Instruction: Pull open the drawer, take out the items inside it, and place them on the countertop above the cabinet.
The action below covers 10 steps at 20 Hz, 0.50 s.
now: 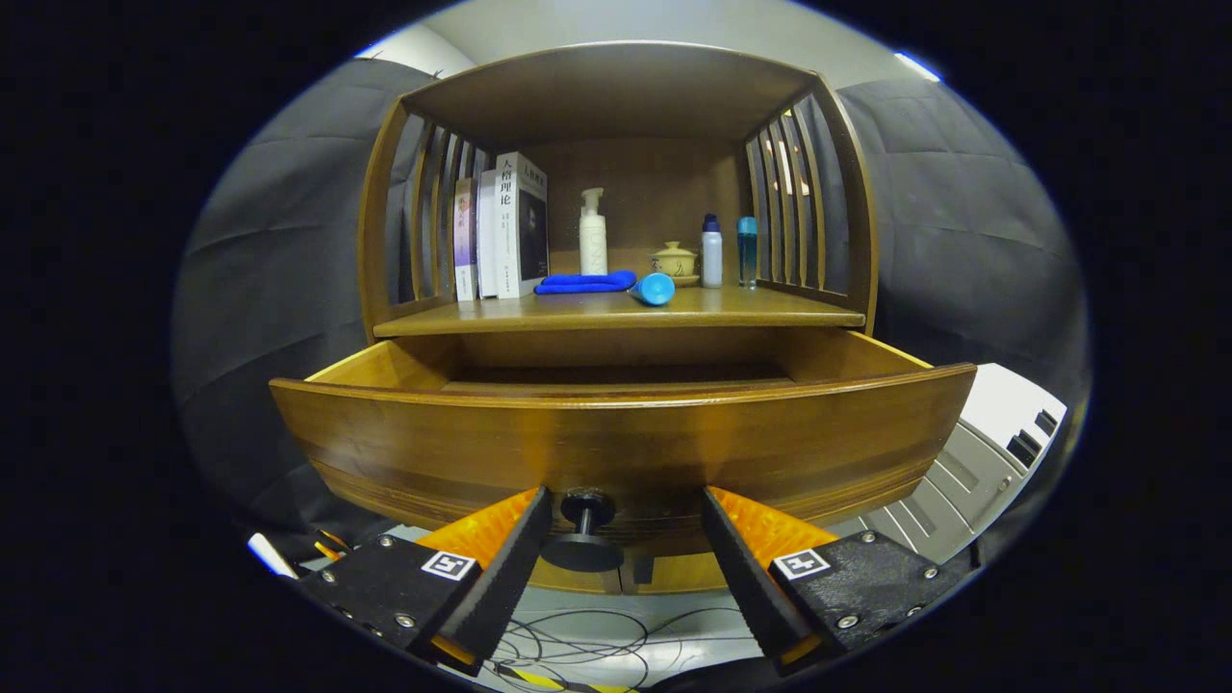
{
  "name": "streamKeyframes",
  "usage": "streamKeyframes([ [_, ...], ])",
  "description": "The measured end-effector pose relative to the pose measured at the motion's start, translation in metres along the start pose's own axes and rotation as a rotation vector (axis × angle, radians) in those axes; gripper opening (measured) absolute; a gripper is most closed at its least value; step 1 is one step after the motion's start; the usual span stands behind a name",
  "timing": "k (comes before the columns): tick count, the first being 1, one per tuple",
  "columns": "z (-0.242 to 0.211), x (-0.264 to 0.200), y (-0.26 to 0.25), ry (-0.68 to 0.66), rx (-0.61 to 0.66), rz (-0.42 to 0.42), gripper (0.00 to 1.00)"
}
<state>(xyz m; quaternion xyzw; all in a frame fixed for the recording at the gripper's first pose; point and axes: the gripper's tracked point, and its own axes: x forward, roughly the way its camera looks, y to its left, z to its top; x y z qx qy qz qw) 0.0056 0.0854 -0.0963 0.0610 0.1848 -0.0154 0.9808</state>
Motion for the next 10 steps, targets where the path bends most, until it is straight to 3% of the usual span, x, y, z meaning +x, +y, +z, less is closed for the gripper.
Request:
streamKeyframes([
  [10, 0.006, 0.026, 0.001, -0.035, -0.015, 0.008, 0.97],
])
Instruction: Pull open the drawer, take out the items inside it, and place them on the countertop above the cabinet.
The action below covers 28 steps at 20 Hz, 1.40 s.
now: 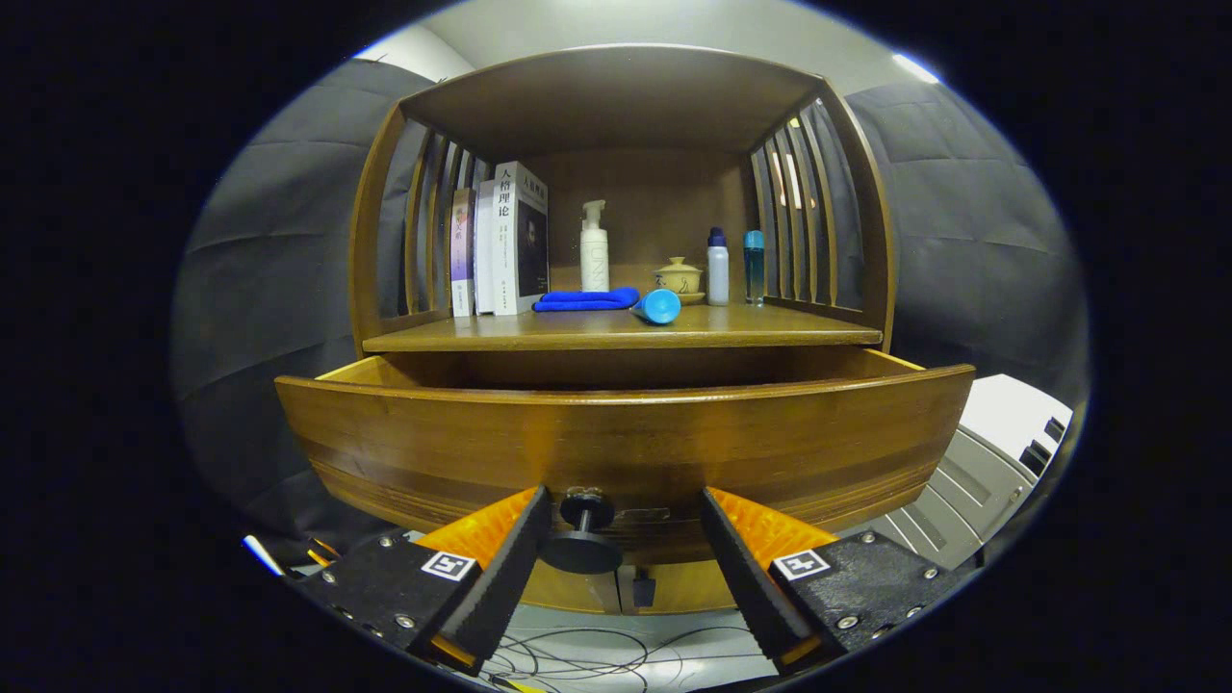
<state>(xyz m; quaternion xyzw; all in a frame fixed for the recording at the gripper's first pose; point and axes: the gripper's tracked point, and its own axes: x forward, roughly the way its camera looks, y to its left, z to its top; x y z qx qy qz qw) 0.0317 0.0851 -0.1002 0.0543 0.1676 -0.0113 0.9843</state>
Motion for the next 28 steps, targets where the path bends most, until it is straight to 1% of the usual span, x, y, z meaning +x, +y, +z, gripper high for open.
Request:
streamKeyframes([
  [28, 0.008, 0.066, 0.002, 0.003, -0.105, 0.043, 0.98],
])
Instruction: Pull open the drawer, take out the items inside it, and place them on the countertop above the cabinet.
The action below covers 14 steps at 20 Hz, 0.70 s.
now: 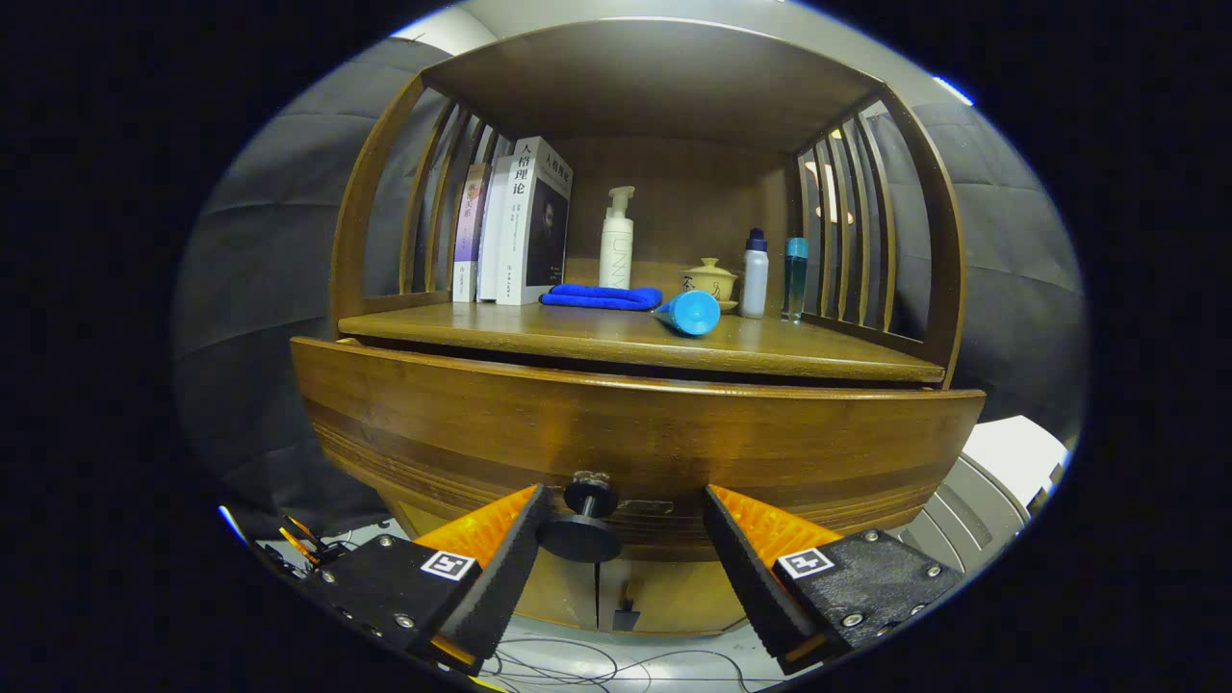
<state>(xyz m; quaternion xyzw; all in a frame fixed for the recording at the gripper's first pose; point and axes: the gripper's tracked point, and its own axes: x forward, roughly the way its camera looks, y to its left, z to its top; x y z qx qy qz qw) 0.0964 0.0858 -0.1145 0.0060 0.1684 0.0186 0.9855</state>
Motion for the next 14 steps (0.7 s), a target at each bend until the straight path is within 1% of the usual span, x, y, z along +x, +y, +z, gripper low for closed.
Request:
streamKeyframes([
  [11, 0.005, 0.035, -0.003, -0.02, -0.003, 0.021, 0.98],
  [14, 0.005, 0.036, -0.002, -0.032, 0.001, 0.016, 0.98],
])
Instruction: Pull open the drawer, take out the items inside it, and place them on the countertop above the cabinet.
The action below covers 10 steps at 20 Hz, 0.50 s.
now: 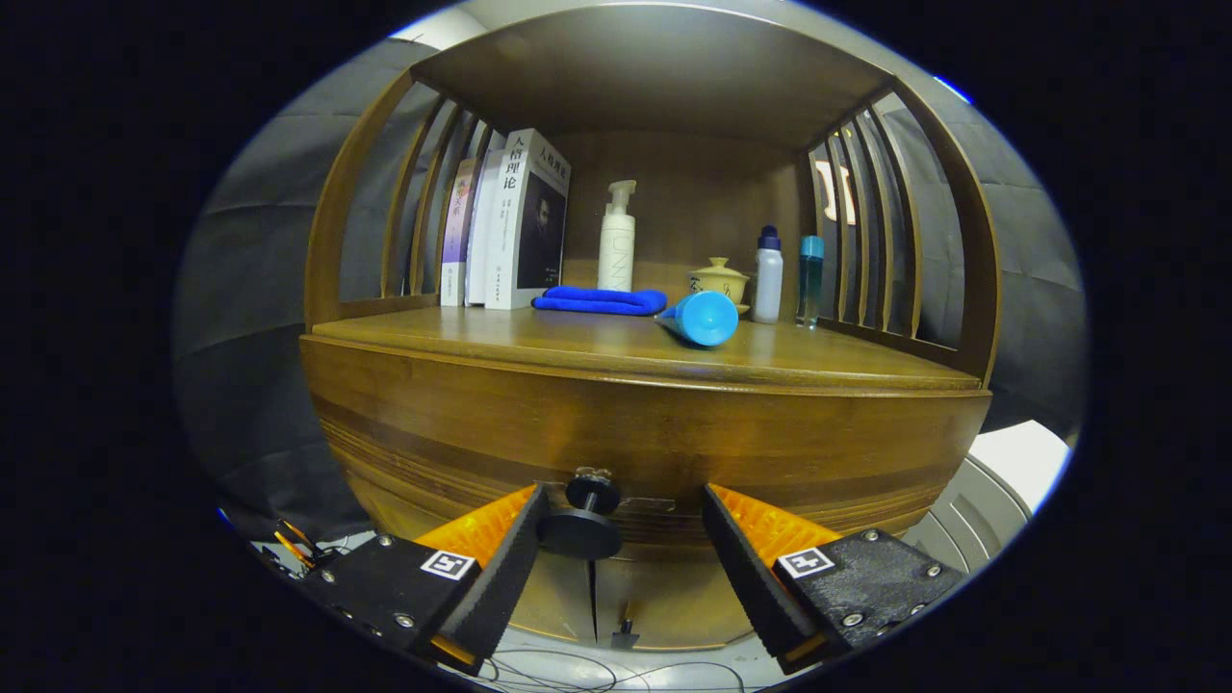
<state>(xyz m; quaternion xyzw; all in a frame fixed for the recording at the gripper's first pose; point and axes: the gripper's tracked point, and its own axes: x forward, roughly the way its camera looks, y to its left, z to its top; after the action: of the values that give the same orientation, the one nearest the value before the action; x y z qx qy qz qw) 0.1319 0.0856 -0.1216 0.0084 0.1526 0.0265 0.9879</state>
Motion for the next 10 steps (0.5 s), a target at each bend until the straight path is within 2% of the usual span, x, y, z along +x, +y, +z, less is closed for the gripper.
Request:
streamKeyframes([
  [4, -0.001, -0.002, 0.002, 0.005, -0.016, 0.009, 0.99],
  [8, 0.001, -0.009, 0.004, 0.022, -0.116, 0.018, 0.98],
  [10, 0.007, -0.02, 0.004, 0.014, -0.101, 0.011, 0.98],
])
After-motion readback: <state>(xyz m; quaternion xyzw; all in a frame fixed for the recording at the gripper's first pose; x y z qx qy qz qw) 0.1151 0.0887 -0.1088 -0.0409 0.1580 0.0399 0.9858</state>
